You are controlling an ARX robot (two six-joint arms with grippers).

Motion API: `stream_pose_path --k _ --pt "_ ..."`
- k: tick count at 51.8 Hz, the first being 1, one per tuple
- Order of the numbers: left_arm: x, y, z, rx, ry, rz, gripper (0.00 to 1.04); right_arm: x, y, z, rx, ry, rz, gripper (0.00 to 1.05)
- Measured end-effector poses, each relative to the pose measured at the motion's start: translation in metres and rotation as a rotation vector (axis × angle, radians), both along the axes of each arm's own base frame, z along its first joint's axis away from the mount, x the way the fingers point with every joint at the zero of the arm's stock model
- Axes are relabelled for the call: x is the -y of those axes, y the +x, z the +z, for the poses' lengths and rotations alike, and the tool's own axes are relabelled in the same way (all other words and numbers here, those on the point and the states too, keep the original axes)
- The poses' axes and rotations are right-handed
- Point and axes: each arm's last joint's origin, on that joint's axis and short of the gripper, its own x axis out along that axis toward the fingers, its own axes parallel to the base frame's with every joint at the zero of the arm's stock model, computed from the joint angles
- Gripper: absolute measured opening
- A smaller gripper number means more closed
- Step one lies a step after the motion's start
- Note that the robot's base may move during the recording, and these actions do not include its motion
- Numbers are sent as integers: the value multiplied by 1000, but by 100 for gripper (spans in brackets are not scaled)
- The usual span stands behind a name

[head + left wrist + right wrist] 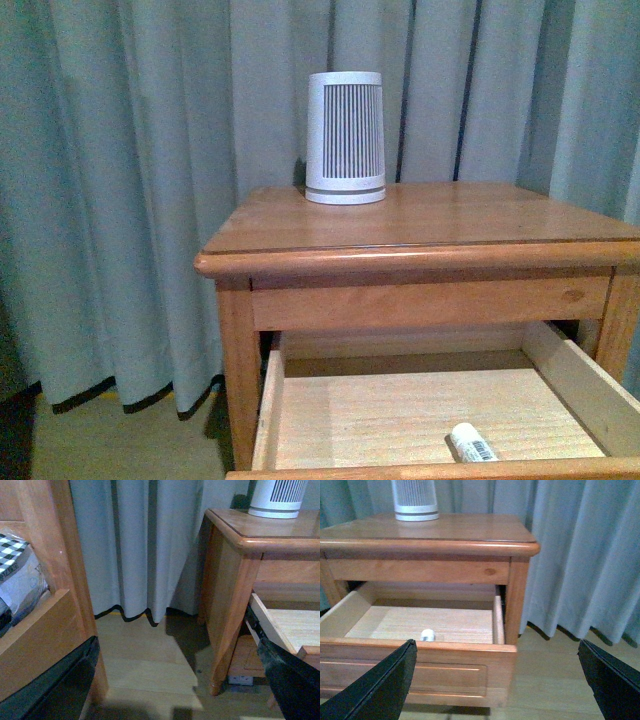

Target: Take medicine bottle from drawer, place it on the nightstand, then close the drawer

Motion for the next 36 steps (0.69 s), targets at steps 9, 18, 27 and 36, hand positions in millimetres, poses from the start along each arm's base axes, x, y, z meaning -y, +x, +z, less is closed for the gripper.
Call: stream_pose_path --k 9,18,27,36 --pt "0 0 0 0 0 -2 98 -4 20 15 -60 5 -303 98" --pt "0 0 0 0 0 -1 98 -10 80 55 -144 9 -257 98" --pt "0 0 0 0 0 -2 98 -19 152 61 -420 28 -132 98" --pt "0 0 0 0 0 -2 98 -33 221 42 -619 7 -78 98"
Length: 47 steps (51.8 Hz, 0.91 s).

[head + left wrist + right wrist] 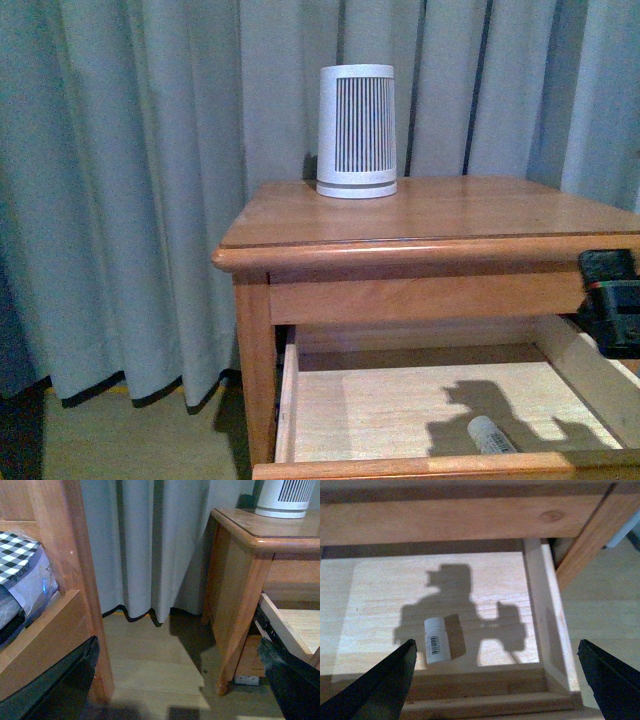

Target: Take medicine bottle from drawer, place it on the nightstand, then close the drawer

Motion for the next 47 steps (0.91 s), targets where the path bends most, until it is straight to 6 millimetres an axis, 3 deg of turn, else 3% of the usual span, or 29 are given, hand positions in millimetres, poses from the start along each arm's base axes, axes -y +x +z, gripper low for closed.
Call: stream_pose_path --k 8,21,37,47 --pt "0 0 0 0 0 0 98 -14 35 -35 -128 27 29 98" --pt "0 0 0 0 0 0 98 -28 63 -67 -195 16 34 98" --pt "0 0 0 0 0 0 98 -42 91 -97 -279 23 37 98" --pt "0 0 0 0 0 0 98 -54 95 -110 -304 15 60 98"
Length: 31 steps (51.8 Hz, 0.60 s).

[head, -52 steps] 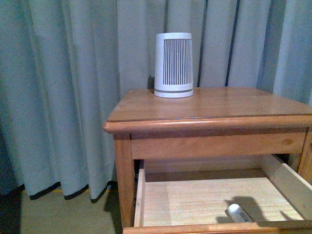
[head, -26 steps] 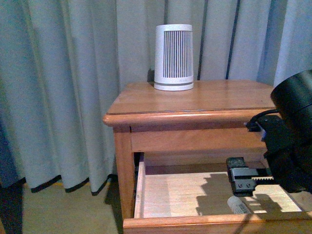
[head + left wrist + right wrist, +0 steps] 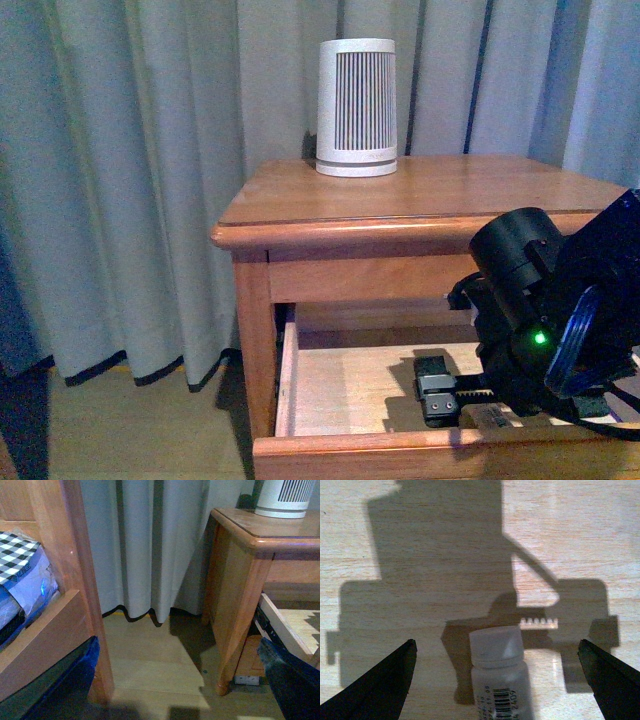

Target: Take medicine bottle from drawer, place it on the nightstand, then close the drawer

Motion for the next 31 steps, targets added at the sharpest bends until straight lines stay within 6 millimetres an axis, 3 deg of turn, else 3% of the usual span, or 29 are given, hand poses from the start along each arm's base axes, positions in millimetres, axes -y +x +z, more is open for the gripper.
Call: stream_pose_path --k 11,13,31 --pt "0 0 0 0 0 0 98 -3 5 -9 -3 -24 -5 98" --pt "0 0 0 0 0 0 98 -3 5 -11 -4 -29 -7 94" --pt "0 0 0 0 0 0 98 0 6 -12 0 -49 -24 34"
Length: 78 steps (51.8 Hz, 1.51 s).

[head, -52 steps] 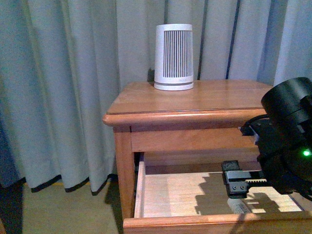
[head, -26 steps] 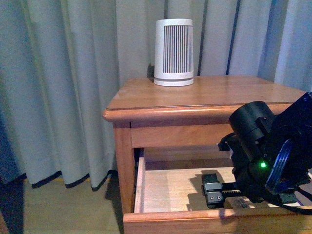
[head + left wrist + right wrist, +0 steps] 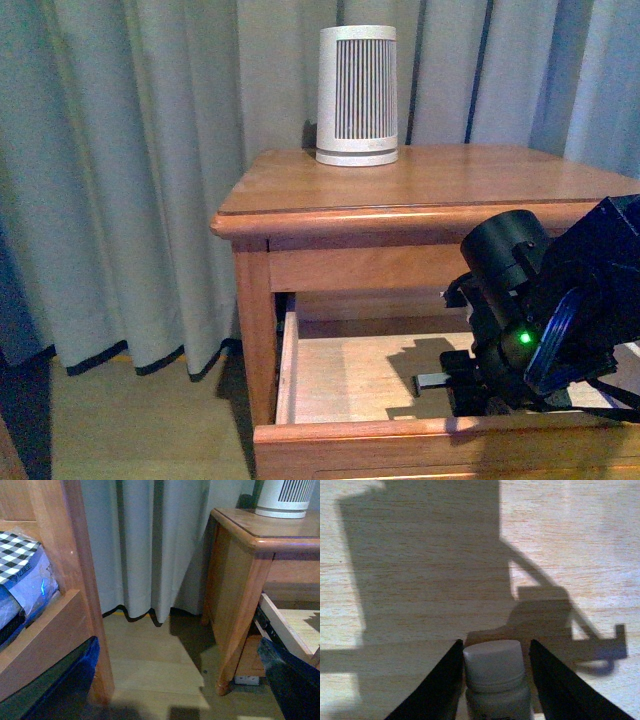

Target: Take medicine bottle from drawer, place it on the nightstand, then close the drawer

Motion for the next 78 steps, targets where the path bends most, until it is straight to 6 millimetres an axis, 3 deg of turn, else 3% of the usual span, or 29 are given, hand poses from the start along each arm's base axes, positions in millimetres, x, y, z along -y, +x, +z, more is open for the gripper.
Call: stream_pose_path --k 3,12,16,21,31,39,45,52,61,67,78 --pt "0 0 0 0 0 0 98 1 0 0 -5 -11 -10 29" --pt "0 0 0 0 0 0 98 3 -2 13 18 -33 -28 29" --pt "0 0 0 0 0 0 98 0 -6 29 52 -30 -24 29" --pt "0 0 0 0 0 0 98 -10 -20 63 93 10 11 28" --pt "0 0 0 0 0 0 98 -25 -50 103 138 65 69 28" --pt "0 0 0 0 0 0 98 -19 -62 141 245 54 59 28" --pt "0 0 0 0 0 0 98 -10 -61 174 342 31 48 28" --pt "0 0 0 0 0 0 98 6 -44 214 442 -6 9 28" --pt "0 0 0 0 0 0 98 31 -3 242 510 -90 -91 28" --pt "0 0 0 0 0 0 98 46 28 240 490 -155 -135 28" --pt "0 0 0 0 0 0 98 64 77 208 416 -205 -181 28"
